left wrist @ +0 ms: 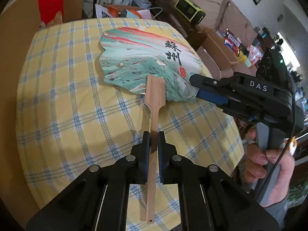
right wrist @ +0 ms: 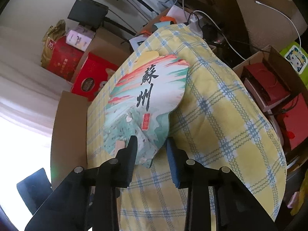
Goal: Organize objects
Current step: 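Close the right tool on the fan edge while the left tool holds the handle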
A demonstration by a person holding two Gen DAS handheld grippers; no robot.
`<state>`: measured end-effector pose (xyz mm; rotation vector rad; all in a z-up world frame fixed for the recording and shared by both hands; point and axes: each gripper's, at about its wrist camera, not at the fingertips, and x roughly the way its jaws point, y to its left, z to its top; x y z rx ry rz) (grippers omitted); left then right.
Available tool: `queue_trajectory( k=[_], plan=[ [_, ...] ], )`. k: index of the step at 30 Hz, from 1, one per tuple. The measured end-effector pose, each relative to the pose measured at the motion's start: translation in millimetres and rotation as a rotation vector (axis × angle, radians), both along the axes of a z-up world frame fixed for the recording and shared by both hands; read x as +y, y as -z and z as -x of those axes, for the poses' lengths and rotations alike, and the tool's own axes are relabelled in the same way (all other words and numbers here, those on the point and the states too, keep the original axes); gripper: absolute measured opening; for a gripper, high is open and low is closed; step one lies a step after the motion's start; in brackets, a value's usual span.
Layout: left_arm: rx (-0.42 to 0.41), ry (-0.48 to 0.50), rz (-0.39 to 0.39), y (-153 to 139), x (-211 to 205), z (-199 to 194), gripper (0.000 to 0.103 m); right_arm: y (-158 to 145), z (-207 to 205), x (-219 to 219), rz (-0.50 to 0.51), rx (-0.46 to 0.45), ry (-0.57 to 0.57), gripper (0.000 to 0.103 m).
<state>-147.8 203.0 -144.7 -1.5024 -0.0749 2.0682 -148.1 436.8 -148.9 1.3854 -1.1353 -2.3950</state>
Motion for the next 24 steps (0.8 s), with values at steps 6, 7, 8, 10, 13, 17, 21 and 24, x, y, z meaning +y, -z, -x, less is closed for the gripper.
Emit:
queue_trajectory(
  k=[6, 7, 8, 10, 13, 17, 21, 24],
  plan=[
    [-0.025, -0.004, -0.092, -13.9, -8.4, -0.5, 0.007, -0.6, -3.0, 5.4, 0.132, 0.062, -0.016, 0.036],
    [-0.036, -0.006, -0.113, -16.1, -11.7, -0.3, 0.007, 2.0, -2.9, 7.0, 0.167, 0.065, -0.015, 0.036],
    [-0.041, -0.008, -0.124, -17.6, -13.3, -0.3, 0.007, 4.4, -2.9, 7.8, 0.186, 0.063, -0.011, 0.036],
    [-0.038, -0.005, -0.129, -19.8, -14.2, -1.8, 0.007, 6.4, -2.9, 7.3, 0.188, 0.062, -0.004, 0.036],
    [-0.035, 0.013, -0.123, -17.6, -10.3, -6.6, 0.007, 4.5, -2.0, 0.9, 0.226, 0.092, -0.018, 0.035],
    [-0.012, 0.045, -0.073, -10.2, -0.4, -11.0, 0.009, 5.0, 1.8, -2.6, 0.223, 0.074, -0.002, 0.018],
    [-0.007, 0.056, -0.042, 0.0, 5.5, -16.3, 0.025, 6.4, 2.0, -2.5, 0.245, 0.073, -0.011, 0.016],
    [0.001, 0.053, -0.033, 3.2, 8.6, -19.5, 0.032, -0.6, 0.5, -6.3, 0.231, 0.096, -0.032, 0.016]
  ],
)
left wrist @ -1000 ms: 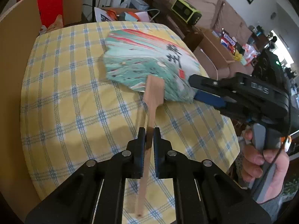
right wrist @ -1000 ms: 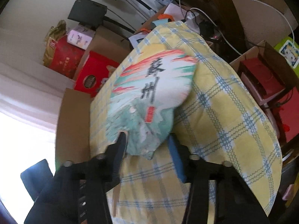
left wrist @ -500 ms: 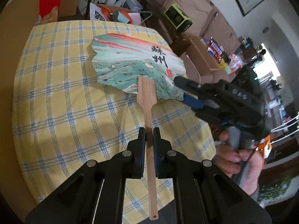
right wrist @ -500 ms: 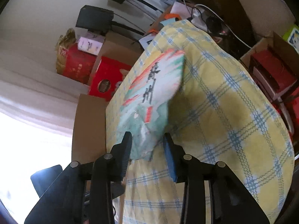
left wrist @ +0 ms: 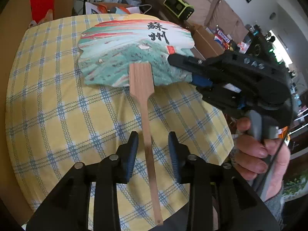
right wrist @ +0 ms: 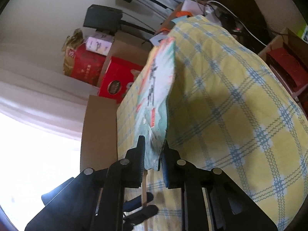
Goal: Organize objects
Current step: 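Close the right tool on the fan edge while the left tool holds the handle, then lift the fan with both tools and carry it over the box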
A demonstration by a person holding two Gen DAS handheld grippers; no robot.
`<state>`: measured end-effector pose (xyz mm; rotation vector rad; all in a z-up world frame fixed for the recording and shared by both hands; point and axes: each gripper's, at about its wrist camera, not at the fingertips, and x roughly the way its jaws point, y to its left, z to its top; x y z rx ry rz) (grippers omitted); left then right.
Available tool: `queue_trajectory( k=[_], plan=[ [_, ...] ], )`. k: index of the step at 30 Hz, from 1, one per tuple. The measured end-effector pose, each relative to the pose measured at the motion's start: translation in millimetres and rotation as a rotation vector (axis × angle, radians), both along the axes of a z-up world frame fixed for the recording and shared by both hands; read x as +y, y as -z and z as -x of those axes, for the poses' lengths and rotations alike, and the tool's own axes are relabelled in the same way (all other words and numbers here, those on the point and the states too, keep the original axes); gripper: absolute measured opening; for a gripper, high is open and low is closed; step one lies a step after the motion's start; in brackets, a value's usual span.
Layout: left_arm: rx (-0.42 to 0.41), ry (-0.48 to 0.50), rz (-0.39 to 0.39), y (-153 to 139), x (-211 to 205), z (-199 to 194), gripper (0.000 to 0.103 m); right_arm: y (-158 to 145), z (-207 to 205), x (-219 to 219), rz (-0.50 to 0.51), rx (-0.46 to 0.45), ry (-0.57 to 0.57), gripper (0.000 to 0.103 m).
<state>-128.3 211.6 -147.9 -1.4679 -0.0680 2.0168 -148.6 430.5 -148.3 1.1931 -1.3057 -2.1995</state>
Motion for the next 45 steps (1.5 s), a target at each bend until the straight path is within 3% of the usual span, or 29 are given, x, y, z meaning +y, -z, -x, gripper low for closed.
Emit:
queue_trajectory(
  k=[3, 5, 9, 11, 17, 18, 20, 24, 35, 45],
  plan=[
    [0.035, 0.006, 0.034, 1.2, 6.4, -3.0, 0.028, -7.1, 0.4, -5.3, -0.006, 0.019, -0.014, 0.016],
    [0.040, 0.011, 0.050, 1.2, 7.3, -4.6, 0.008, -9.0, 1.4, -6.8, -0.004, 0.023, -0.023, 0.019],
    [0.043, -0.016, 0.015, -5.7, -3.2, -5.5, 0.008, -5.8, 4.2, -3.4, -0.026, 0.007, -0.007, 0.029],
    [0.057, -0.019, 0.006, -9.5, -7.6, -7.3, 0.008, 0.1, 6.2, -0.4, -0.020, -0.007, 0.010, 0.040],
    [0.060, 0.002, -0.011, -12.2, -8.6, -13.7, 0.008, 12.4, 14.7, 1.8, 0.055, -0.024, 0.012, 0.036],
    [0.068, 0.004, -0.015, -14.8, -9.0, -15.3, 0.008, 10.8, 15.3, -0.8, 0.055, -0.020, 0.002, 0.033],
    [0.099, 0.003, -0.011, -21.1, -8.9, -18.8, 0.007, 4.1, 14.4, -6.5, 0.022, -0.005, -0.020, 0.017],
    [0.138, 0.014, 0.002, -35.7, -12.0, -26.8, 0.007, -15.5, 7.6, -15.2, -0.072, 0.051, -0.050, 0.016],
    [0.187, 0.007, -0.003, -65.3, -25.4, -39.5, 0.007, -54.4, 5.5, -34.7, -0.079, 0.116, -0.098, 0.016],
    [0.268, -0.045, -0.032, -116.1, -58.6, -47.9, 0.008, -113.5, 12.3, -75.7, -0.094, 0.203, -0.171, 0.016]
  ],
)
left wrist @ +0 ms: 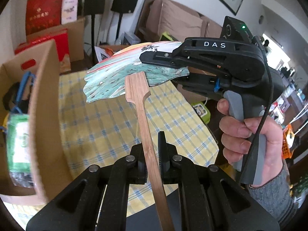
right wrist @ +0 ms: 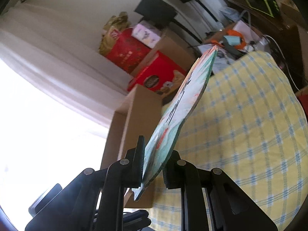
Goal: Organize objects
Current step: 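Lift the fan with both tools and carry it over the box, then lower the fan onto the packet in the box and open both tools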
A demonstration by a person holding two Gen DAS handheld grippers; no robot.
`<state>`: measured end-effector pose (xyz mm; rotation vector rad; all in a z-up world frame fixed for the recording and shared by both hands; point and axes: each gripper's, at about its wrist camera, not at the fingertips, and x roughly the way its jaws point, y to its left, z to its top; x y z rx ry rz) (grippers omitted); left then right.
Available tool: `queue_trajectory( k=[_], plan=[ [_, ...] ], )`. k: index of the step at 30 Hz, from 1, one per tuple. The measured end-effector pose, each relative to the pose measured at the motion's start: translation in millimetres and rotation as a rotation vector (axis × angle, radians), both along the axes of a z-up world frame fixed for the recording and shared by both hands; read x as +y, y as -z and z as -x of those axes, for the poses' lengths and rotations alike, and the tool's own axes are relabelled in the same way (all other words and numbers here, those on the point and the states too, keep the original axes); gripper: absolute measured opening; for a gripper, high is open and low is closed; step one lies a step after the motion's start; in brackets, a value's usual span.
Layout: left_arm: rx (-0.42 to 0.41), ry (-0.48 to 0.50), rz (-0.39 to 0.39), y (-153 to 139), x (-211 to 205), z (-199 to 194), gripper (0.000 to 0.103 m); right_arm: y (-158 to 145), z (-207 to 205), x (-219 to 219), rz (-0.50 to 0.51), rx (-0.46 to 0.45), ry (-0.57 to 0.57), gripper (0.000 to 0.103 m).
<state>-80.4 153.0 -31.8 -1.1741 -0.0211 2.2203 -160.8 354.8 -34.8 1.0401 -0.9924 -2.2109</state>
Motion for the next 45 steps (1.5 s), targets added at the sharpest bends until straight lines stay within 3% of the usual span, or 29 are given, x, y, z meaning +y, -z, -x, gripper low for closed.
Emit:
queue_trajectory(
  k=[7, 21, 33, 45],
  plan=[
    [0.035, -0.043, -0.005, -25.7, -32.7, -2.3, 0.008, -36.5, 4.7, -41.6, -0.040, 0.051, -0.070, 0.016],
    [0.059, -0.181, 0.000, -47.6, -122.6, 5.5, 0.008, -59.4, 35.1, -142.8, -0.068, 0.068, -0.214, 0.016],
    [0.004, -0.291, 0.014, -24.9, -191.0, 31.1, 0.007, -45.7, 68.1, -227.9, -0.106, 0.069, -0.298, 0.016],
    [-0.042, -0.350, 0.058, 12.3, -222.1, 63.6, 0.006, -15.2, 107.3, -264.6, -0.115, 0.019, -0.312, 0.016]
  ],
)
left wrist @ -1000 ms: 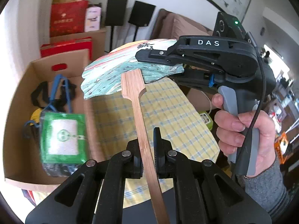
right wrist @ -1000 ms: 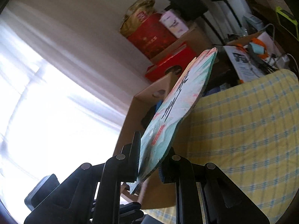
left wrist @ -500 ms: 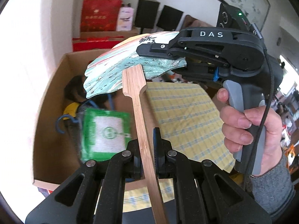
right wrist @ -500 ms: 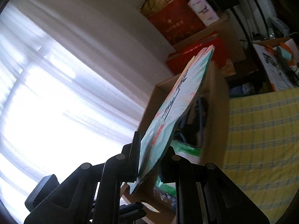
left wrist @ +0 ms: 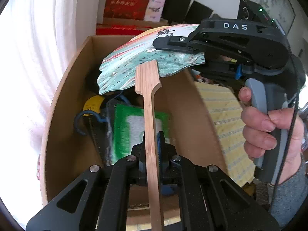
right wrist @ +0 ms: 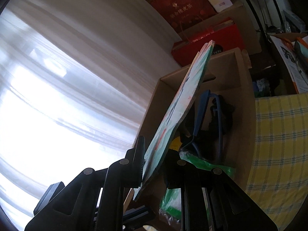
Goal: Organize objects
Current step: 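Lower the fan onto the packet in the box and open both tools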
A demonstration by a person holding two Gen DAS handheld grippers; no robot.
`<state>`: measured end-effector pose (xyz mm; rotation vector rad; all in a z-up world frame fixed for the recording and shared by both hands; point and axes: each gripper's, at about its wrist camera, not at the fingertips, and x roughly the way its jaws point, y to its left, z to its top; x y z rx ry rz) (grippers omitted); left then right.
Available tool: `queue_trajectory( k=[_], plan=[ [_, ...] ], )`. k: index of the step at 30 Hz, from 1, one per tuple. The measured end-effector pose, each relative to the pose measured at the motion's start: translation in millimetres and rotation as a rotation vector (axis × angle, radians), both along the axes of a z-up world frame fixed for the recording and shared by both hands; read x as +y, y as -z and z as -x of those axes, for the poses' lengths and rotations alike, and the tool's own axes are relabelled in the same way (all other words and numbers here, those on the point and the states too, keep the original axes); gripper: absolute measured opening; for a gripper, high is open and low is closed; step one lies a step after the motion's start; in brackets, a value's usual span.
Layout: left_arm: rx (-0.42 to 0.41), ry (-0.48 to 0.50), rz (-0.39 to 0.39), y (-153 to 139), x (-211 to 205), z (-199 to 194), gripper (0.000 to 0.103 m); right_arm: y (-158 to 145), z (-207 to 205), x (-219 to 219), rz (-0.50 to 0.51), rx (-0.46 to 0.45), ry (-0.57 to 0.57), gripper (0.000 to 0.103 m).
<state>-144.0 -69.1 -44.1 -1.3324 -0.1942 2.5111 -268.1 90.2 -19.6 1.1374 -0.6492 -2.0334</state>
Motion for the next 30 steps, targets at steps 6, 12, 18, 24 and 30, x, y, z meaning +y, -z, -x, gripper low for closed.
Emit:
queue_trajectory(
  k=[6, 12, 18, 24, 30],
  plan=[
    [-0.050, -0.013, 0.006, 18.0, -7.3, 17.0, 0.006, 19.3, 21.0, -13.1, -0.017, -0.040, 0.001, 0.017],
    [-0.128, -0.033, 0.011, 40.1, -11.6, 30.7, 0.007, 25.7, 33.1, -17.8, -0.132, -0.025, 0.026, 0.042],
    [-0.190, -0.072, -0.036, 51.4, -19.8, 35.6, 0.031, 16.5, 35.0, -3.3, -0.224, -0.016, 0.049, 0.054],
    [-0.182, -0.140, -0.101, 39.3, -35.7, 29.6, 0.069, 3.7, 14.7, 11.0, -0.314, 0.029, 0.046, 0.059],
    [-0.119, -0.163, -0.047, 19.6, -42.9, 12.4, 0.076, -18.1, -18.5, 16.7, -0.378, 0.108, 0.046, 0.071]
  ],
)
